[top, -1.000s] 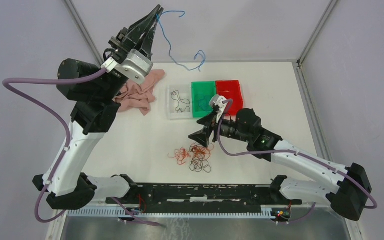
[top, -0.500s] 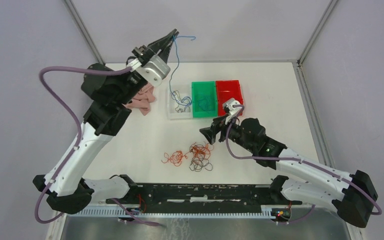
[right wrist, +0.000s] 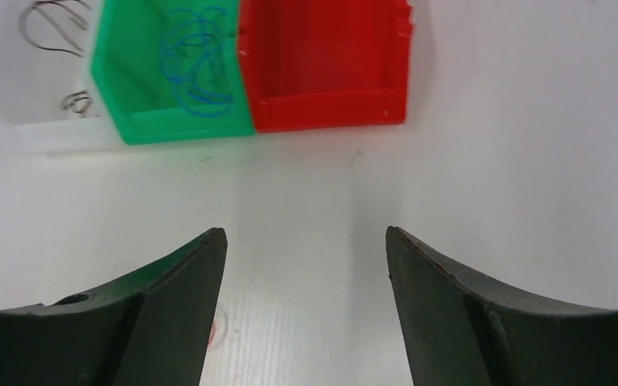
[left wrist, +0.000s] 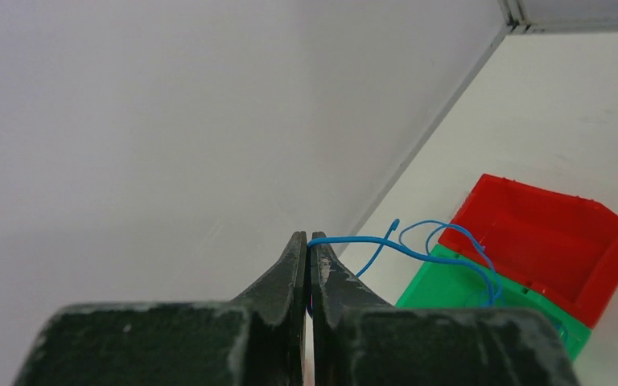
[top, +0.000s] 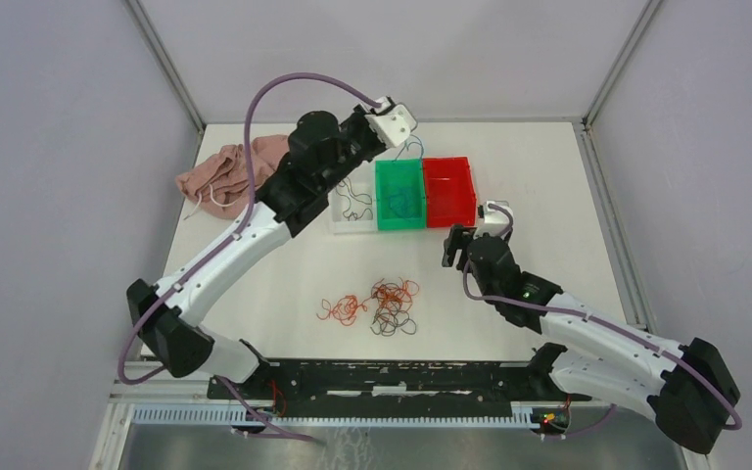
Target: Untangle the cables
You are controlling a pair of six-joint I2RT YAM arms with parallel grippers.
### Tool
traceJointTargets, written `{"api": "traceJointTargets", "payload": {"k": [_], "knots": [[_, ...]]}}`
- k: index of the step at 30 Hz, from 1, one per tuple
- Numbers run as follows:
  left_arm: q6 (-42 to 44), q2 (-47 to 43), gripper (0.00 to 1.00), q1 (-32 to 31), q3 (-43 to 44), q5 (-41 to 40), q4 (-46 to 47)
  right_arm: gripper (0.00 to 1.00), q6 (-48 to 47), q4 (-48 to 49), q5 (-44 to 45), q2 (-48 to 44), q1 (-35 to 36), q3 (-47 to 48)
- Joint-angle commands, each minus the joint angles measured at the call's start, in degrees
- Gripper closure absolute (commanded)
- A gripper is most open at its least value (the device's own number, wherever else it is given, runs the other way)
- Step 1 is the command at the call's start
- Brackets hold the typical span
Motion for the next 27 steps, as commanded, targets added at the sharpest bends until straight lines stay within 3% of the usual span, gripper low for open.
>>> {"api": "traceJointTargets", "payload": {"k": [1,20,27], "knots": [[1.65,4.67,0.97,0.46,1.4,-3.74,1.82,0.21,7.22,-5.45,8.95,1.14,-2.51,1.97],[9.13,26.38,0.97,3.66,4.2,-3.47,7.46,0.23,8.22,-5.72,8.45,-5.32,-6.68,-0.7],[5.98,33.4,0.97,3.74,9.32,-0.68,-3.17,0.23,7.93,-7.23,9.32,-6.98,-7.27,0.01]]}}
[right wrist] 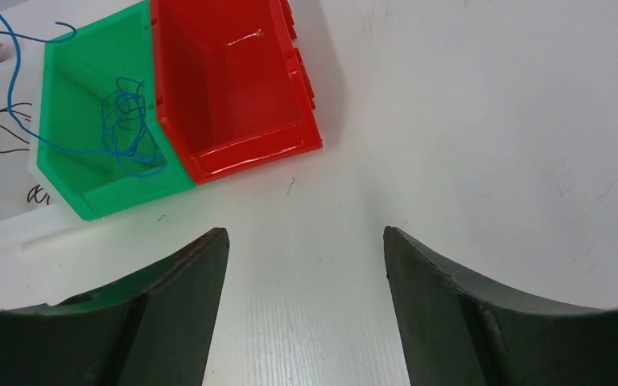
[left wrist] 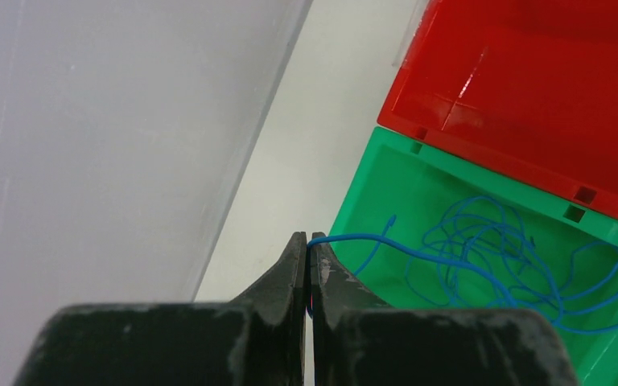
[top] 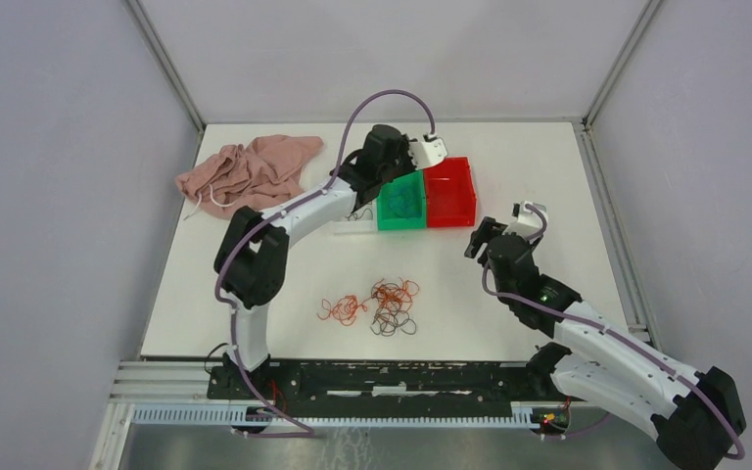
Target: Untangle the cables
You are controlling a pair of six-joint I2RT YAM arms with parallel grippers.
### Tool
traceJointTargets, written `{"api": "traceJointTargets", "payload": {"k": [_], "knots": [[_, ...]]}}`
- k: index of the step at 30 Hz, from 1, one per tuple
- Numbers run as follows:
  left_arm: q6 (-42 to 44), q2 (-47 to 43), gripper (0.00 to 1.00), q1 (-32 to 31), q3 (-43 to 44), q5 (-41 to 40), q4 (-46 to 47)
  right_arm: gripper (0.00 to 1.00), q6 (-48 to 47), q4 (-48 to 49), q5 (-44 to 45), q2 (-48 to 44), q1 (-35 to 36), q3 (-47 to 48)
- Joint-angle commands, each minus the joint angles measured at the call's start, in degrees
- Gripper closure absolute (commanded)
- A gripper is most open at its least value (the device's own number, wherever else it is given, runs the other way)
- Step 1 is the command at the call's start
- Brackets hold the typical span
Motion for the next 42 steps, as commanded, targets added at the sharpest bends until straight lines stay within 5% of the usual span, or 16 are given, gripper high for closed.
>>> {"api": "traceJointTargets", "payload": {"k": [1,14,20,28,35,42], "knots": [[-1.66,4.31,0.97,0.32,7.1,2.72,-6.89,0.23,-0.19,-0.31,1.94,-1.22,-0.57,1.34],[-7.27,12.33,0.95,0.93,10.28,7.22,-10.33,0.24,-0.91,-3.18,1.59,-1.75,-1.1,3.3],[-5.41,15.24,0.48,1.77,20.01,9.67,-21.22,0.23,-1.38,-4.95,1.02,-2.05,-1.23,4.8],[4.08,13.53,0.09,3.35,28.41,11.23,-34.05,0.24,-0.58,-6.79,-0.19,-2.87,-1.38,6.08],[8.6,10.61,0.04,3.95,30.57,10.79,-39.74,0.24,0.47,-7.69,-1.15,-4.1,-1.41,6.26],[1.15,2.9,0.0,4.35,26.83,20.13,-49.49,0.23,-2.82,-1.4,-11.61,-2.13,-1.38,4.34]]}}
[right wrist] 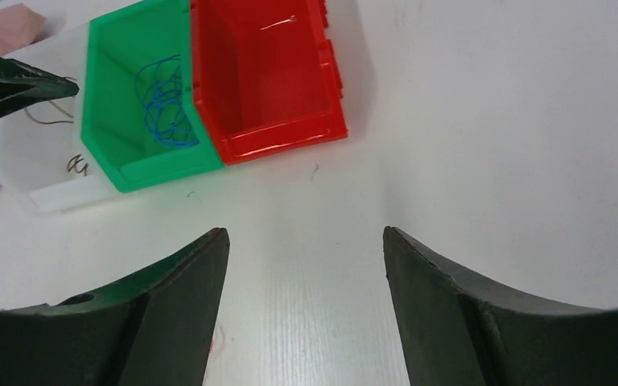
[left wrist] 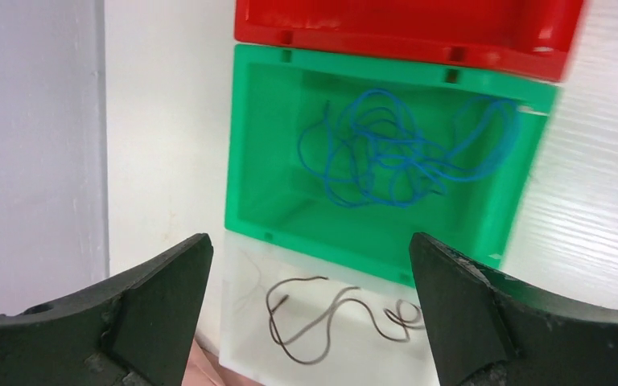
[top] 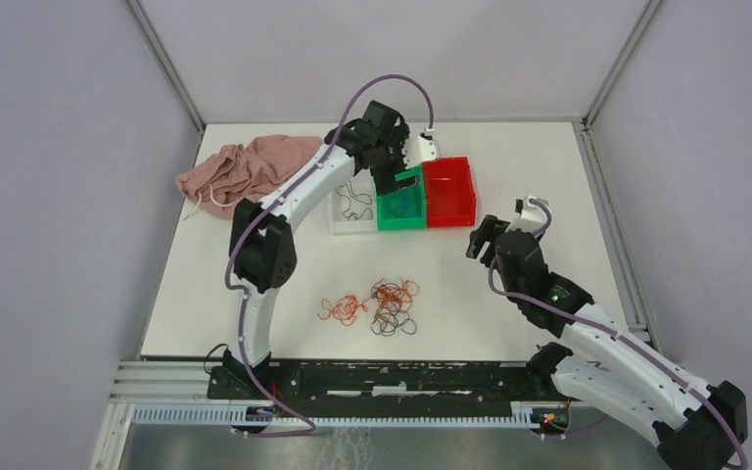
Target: Untangle the cables
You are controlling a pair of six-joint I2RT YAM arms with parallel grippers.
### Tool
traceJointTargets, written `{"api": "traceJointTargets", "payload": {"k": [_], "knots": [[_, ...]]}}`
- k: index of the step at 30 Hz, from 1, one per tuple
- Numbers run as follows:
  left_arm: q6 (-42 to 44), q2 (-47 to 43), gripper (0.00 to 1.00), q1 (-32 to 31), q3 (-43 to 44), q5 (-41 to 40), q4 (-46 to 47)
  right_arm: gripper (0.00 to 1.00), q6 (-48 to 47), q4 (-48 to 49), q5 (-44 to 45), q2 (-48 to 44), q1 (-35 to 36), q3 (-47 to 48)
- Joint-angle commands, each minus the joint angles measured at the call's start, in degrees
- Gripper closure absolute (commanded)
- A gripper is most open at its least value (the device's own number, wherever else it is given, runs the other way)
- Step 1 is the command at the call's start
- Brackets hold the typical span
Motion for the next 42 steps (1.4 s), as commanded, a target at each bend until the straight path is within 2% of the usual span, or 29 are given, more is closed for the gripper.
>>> {"api": "traceJointTargets", "payload": {"k": [1,4,8,15,18,22,29,39,42], "knots": [[-4.31,-10.06,0.0,0.58,-0.61,8.41,-8.63,0.23,-2.67,6.96,-9.9,2.59,-0.29,0.87],[-5.59,-14.8,0.0,2.87,-4.55,15.65,-13.53,0.23,-3.63,9.29,-18.12,8.36,-0.28,2.37],[-4.89,-23.58,0.02,6.99,-17.67,20.21,-14.91,0.25,-4.63,12.04,-26.93,16.04,0.7,4.92],[1.54,-39.82,0.07,9.49,-45.67,18.99,-11.81,0.24,-4.02,16.71,-28.85,24.45,5.52,7.35],[3.54,-42.73,0.13,9.54,-51.75,19.9,-11.75,0.25,-2.68,17.37,-29.26,26.49,6.09,7.92],[13.71,-46.04,0.18,9.51,-58.42,20.04,-12.8,0.25,-1.36,18.05,-29.36,26.74,6.26,7.16],[23.48,-42.27,0.23,9.54,-62.41,21.44,-14.31,0.27,-0.74,17.6,-28.81,25.48,6.31,6.66],[30.09,-33.79,0.28,8.85,-59.07,23.99,-16.99,0.3,-0.16,16.34,-27.85,24.28,6.38,6.28],[30.33,-33.29,0.35,8.48,-59.71,24.81,-16.52,0.31,-0.17,16.13,-27.58,24.3,6.34,6.24]]}}
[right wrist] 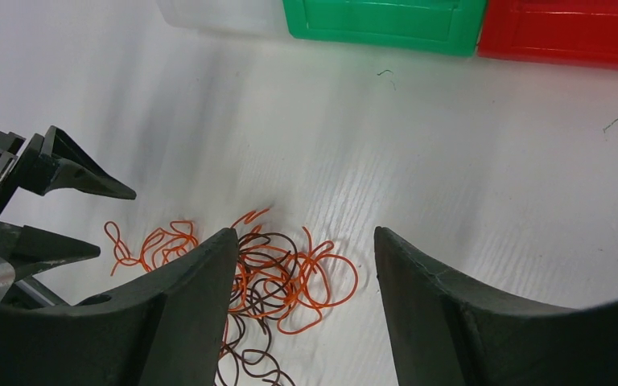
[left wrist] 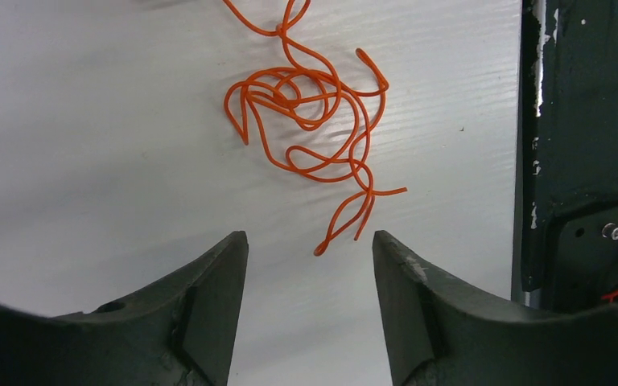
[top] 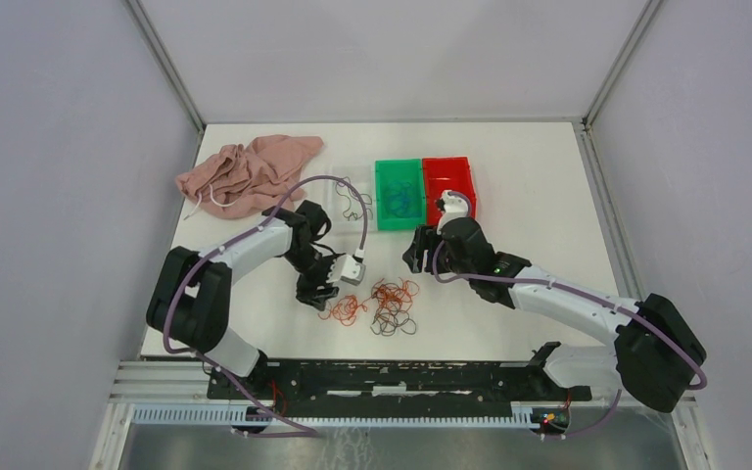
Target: Untangle the cables
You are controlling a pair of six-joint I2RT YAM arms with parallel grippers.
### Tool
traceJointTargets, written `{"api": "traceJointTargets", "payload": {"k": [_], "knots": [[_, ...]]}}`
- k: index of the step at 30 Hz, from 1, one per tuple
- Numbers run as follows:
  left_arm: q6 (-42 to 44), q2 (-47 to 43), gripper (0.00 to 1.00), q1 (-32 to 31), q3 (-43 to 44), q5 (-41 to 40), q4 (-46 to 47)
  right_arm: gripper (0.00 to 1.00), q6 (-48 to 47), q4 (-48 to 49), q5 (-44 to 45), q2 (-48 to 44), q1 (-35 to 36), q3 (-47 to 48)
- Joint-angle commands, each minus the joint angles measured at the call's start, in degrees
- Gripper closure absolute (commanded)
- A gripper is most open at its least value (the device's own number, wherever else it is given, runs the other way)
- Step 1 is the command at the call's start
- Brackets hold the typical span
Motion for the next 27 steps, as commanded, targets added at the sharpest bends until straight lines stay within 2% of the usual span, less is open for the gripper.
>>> {"api": "traceJointTargets", "payload": {"k": [1,4,9,10,14,16,18,23,27], "knots": [[4.71,0.39,0.38,-0.99,1.03,3.76,-0.87,0.31,0.65,1.12,1.04,-1.54,0.25,0.81],[4.21,-0.29,0.54,-1.74,-0.16,4.57,-0.12,0.32,0.77,1.01,1.31,-1.44,0.23,0.72],[2.5,-2.72,0.85,-2.62,-2.04,4.45,1.97,0.33,1.18,1.25,1.72,-1.92,0.3,0.4],[2.17,-3.66,0.88,-2.59,-2.1,4.19,1.99,0.32,1.22,1.28,1.78,-2.13,0.27,0.37],[1.69,-7.73,0.9,-2.59,-1.91,3.47,0.98,0.31,1.26,1.67,1.64,-2.77,0.27,0.37],[1.07,-9.51,0.96,-2.62,-1.26,3.62,-0.08,0.31,1.4,1.89,1.45,-2.97,0.25,0.49],[-1.98,-11.27,0.97,-2.57,0.55,3.92,-0.35,0.3,1.5,2.96,0.47,-3.29,0.27,0.27],[-9.62,-15.02,0.97,-2.56,13.17,7.61,-6.01,0.27,0.88,8.84,-3.09,-4.43,0.39,-0.73],[-14.6,-16.61,0.97,-2.54,23.87,12.06,-10.02,0.22,-2.8,17.8,-7.25,-5.69,2.28,-1.54]]}}
